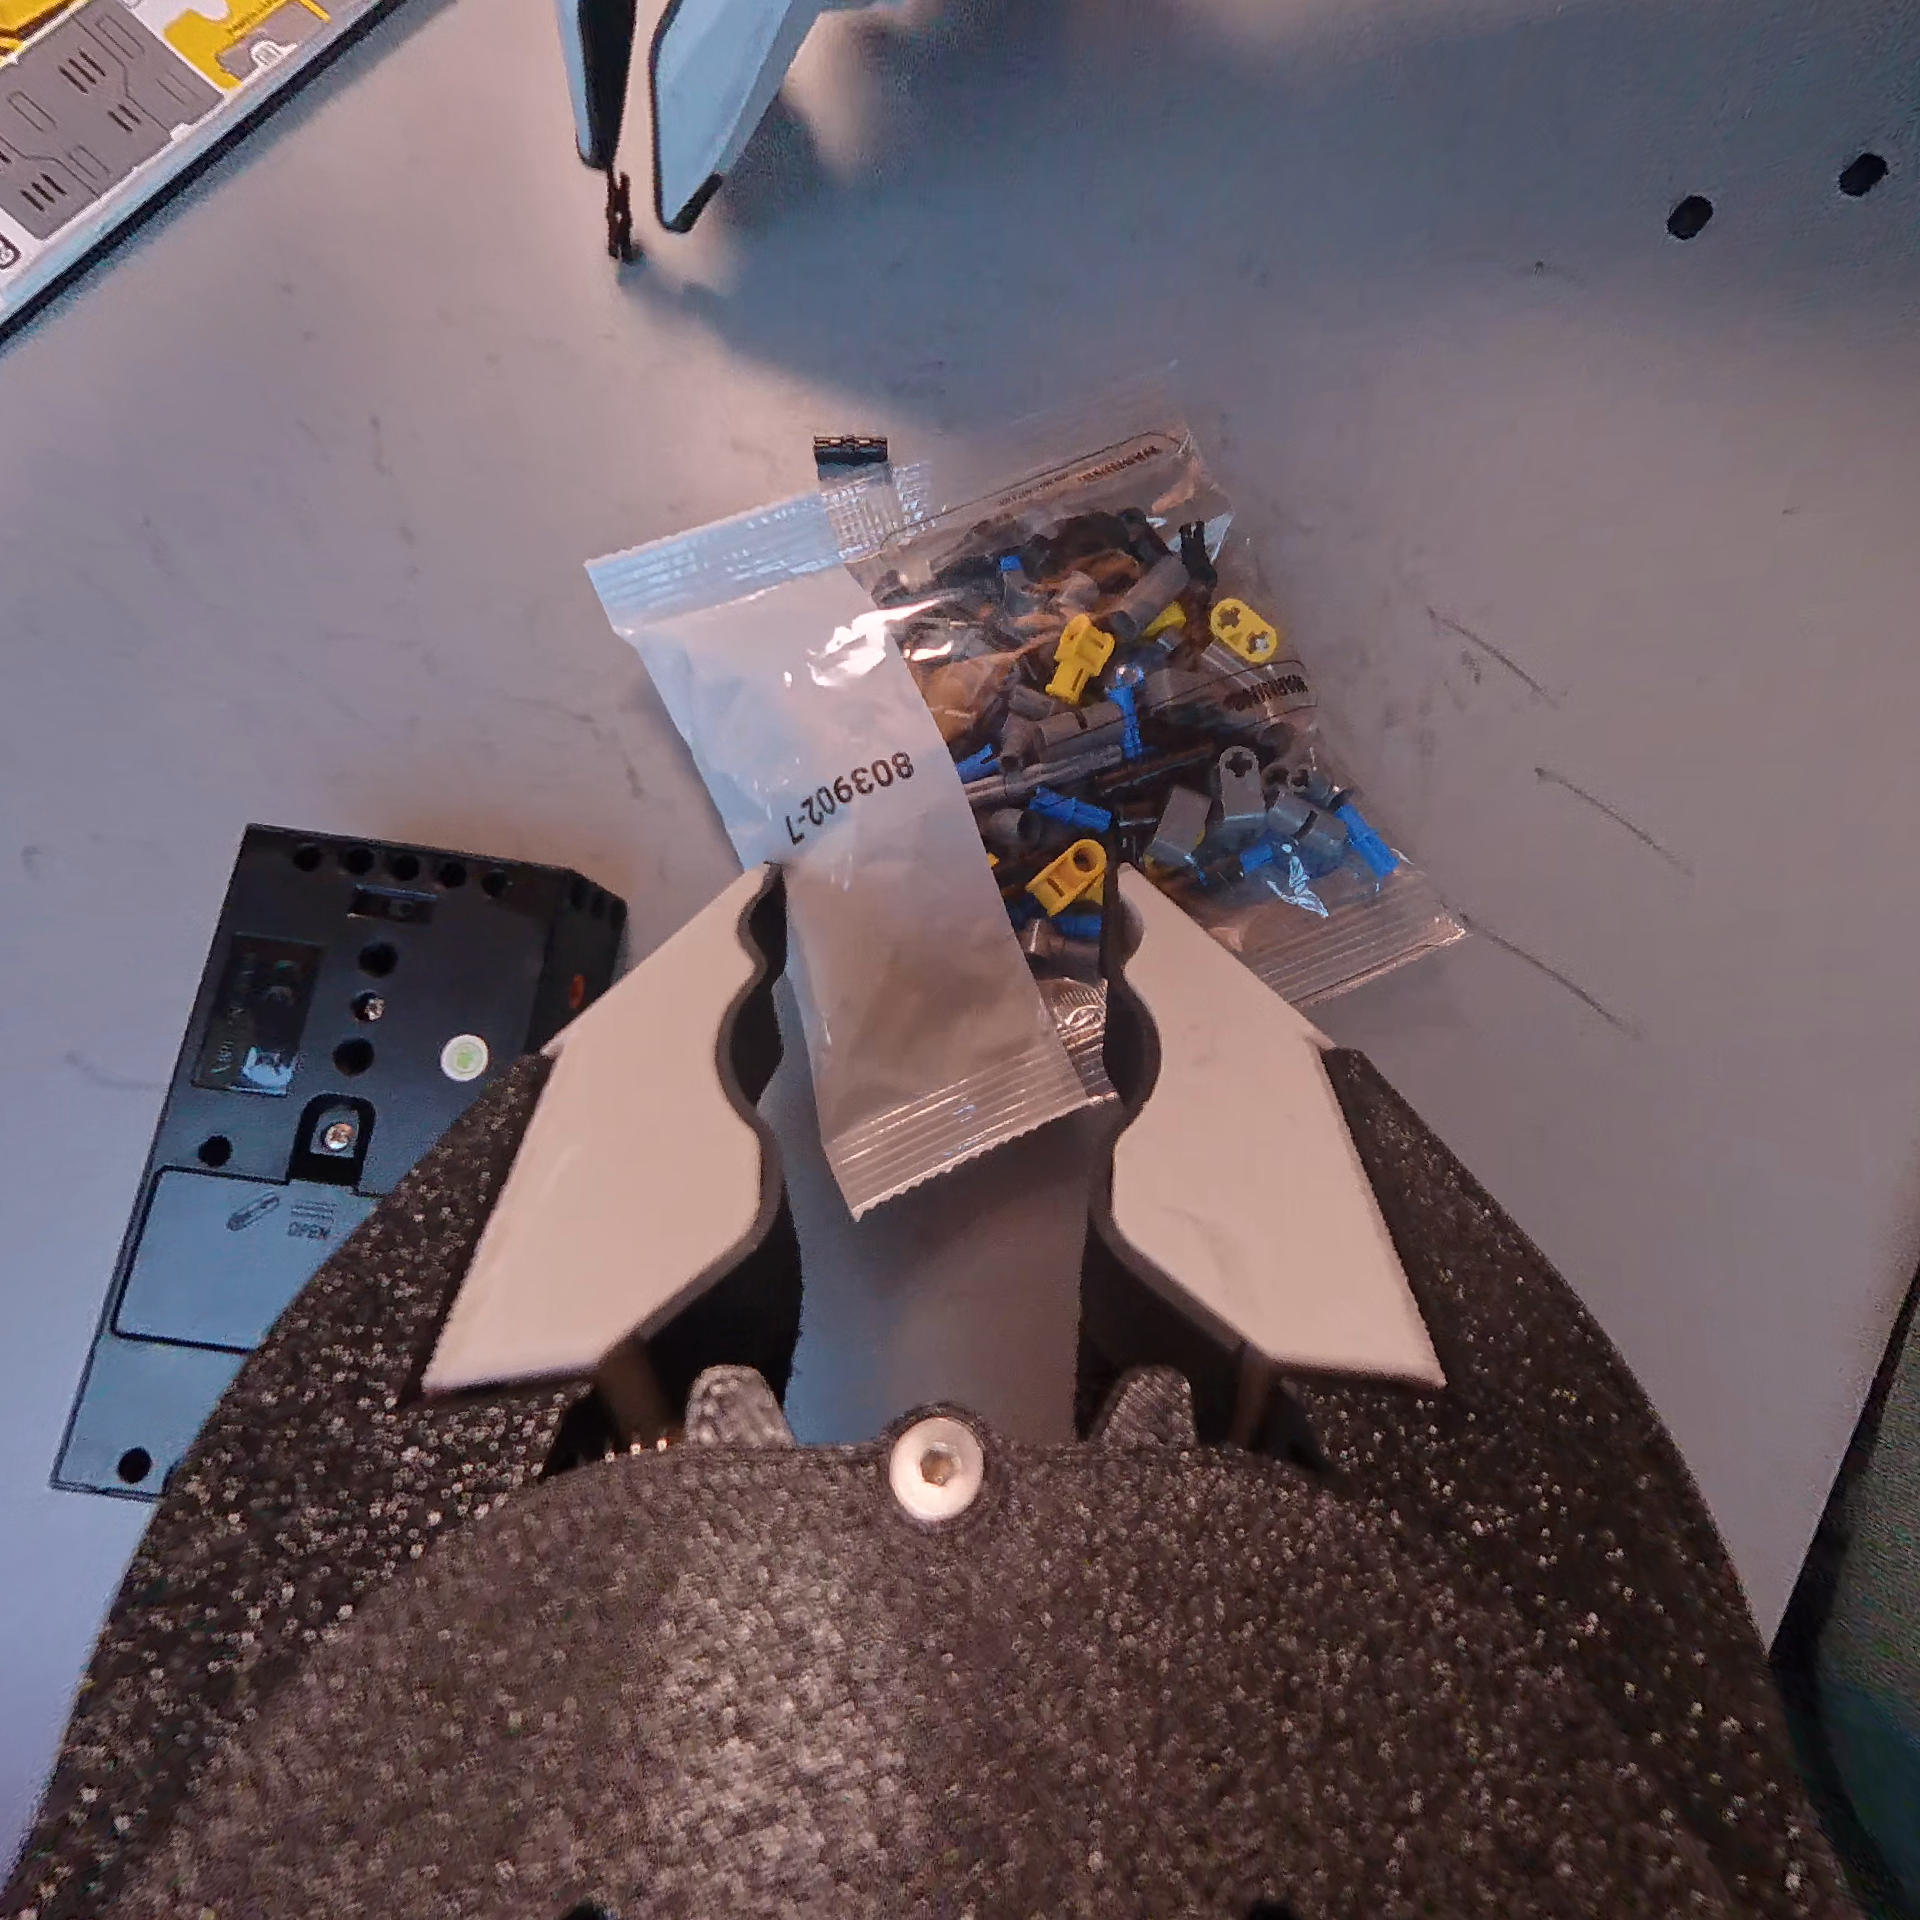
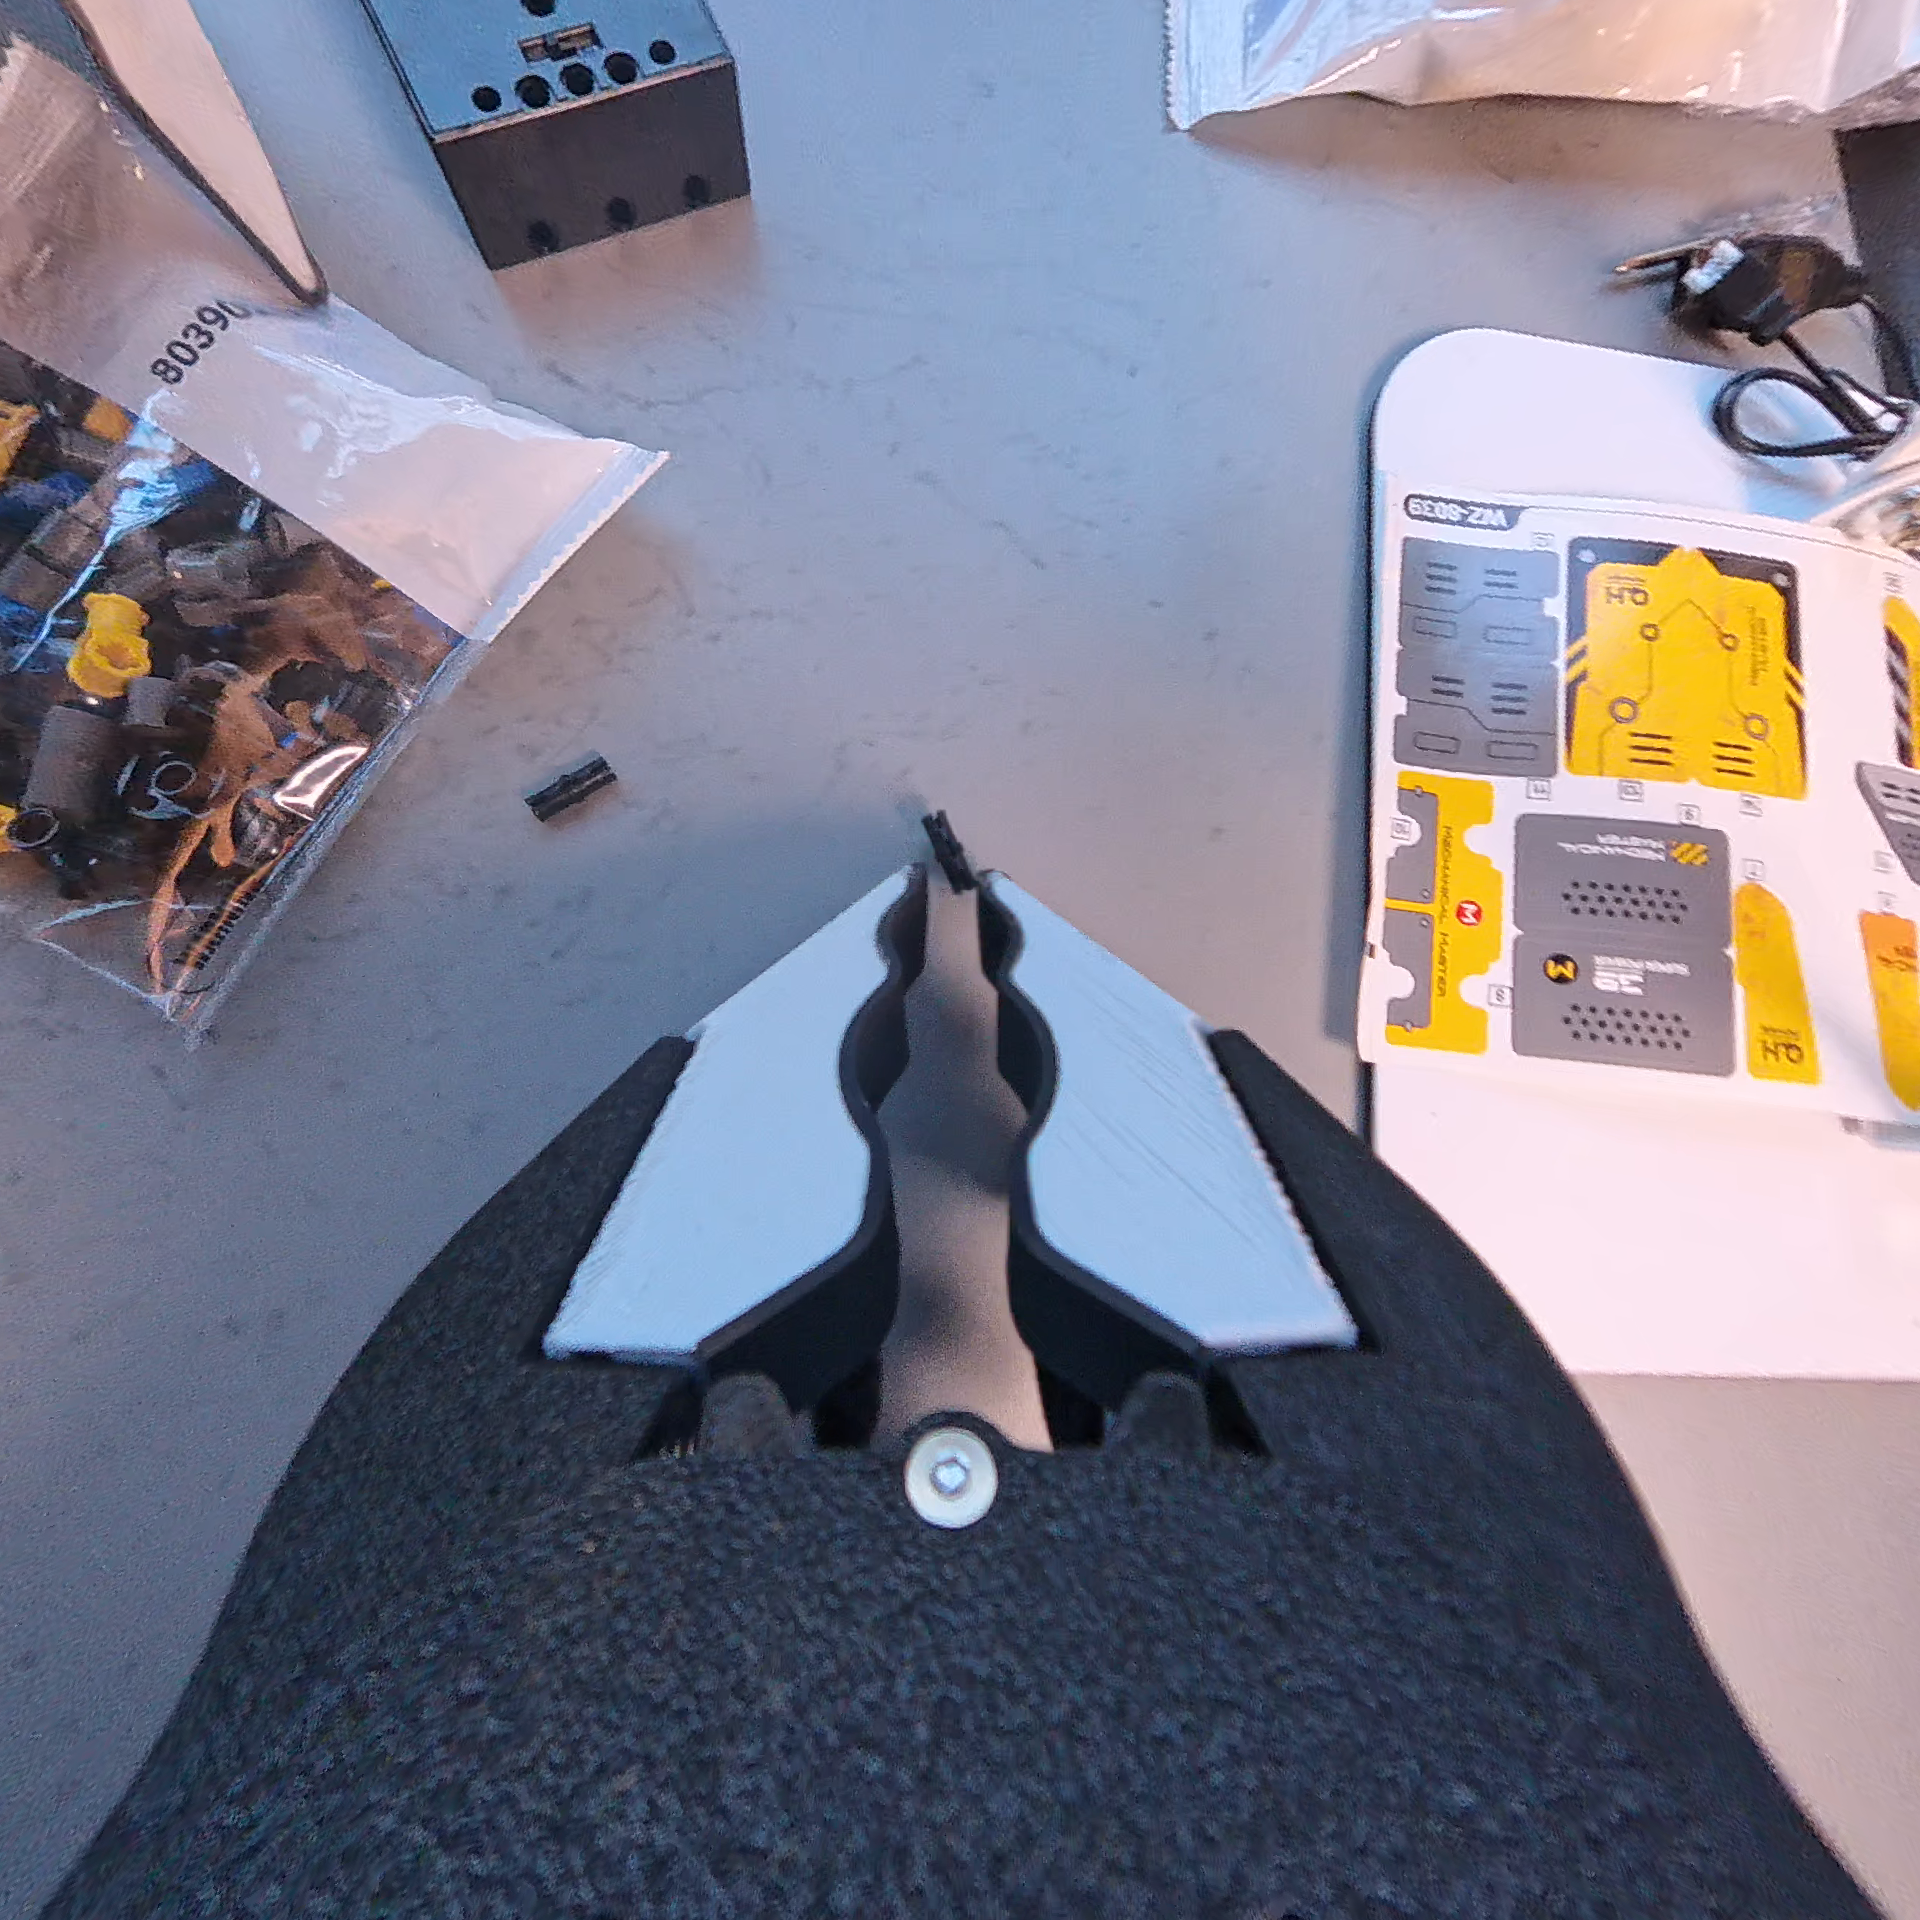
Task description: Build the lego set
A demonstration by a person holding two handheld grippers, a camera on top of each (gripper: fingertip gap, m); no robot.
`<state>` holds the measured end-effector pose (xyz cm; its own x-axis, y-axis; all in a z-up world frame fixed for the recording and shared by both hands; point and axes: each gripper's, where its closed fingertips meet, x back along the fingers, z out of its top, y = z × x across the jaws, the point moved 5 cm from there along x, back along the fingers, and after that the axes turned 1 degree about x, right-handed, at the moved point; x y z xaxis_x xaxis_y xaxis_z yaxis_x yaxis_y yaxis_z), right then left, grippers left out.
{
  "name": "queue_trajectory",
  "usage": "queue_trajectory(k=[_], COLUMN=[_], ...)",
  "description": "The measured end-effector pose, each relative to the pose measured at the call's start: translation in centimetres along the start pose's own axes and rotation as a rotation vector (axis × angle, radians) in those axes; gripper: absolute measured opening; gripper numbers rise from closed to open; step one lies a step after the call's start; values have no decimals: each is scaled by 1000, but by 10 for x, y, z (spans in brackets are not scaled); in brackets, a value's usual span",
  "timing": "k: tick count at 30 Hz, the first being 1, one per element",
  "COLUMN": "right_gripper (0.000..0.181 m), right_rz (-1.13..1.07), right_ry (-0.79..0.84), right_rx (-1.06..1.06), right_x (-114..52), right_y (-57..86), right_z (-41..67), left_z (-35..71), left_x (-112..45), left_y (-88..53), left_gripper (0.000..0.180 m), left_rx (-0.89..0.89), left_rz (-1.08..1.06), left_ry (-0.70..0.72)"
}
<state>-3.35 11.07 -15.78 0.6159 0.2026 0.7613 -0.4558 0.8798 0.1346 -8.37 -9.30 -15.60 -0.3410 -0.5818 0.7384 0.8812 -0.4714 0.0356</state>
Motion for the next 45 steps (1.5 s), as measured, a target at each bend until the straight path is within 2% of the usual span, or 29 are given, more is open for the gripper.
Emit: queue_trajectory(k=[1, 4, 8, 16, 19, 22, 28, 32, 37, 41, 45], right_gripper=[15, 16, 15, 15, 2, 2, 2, 3, 30, 26, 21], right_rz=[-12, -45, -30, 31, 48, 47, 46, 45, 3, 110, 112], right_ry=[9, 58, -33, -110, -103, -110, 56, 9, 84, 68, 27], right_rx=[-7, -39, -44, -87, -94, -58, -28, 21, 70, 100, 66], right_x=[7, 45, 89, 90, 88, 81, 35, -1, 6, 5, -7], right_y=[1, 0, -17, -28, -27, -21, 8, 14, -11, -58, -66], right_z=[-1, -11, -60, -104, -102, -92, -21, -6, 16, 18, 15], left_z=[0, 0, 0, -2, -5, -7, -4, -3, -1, 2, 3], left_x=[0, 0, 1, 11, 21, 29, 35, 31, 30, 31, 31], left_y=[0, 0, 2, 3, 4, 4, -8, -13, -13, -18, -20], left_gripper=[60, 61, 60, 65, 65, 65, 64, 64, 62, 60, 59], left_rx=[13, 30, 39, 54, 53, 67, 68, 66, 47, 62, 71], left_rz=[-1, 27, 92, 133, 143, 123, 94, 72, 68, 68, 68], left_ry=[2, 0, 0, 5, 38, 88, 129, 128, 168, 212, 229])
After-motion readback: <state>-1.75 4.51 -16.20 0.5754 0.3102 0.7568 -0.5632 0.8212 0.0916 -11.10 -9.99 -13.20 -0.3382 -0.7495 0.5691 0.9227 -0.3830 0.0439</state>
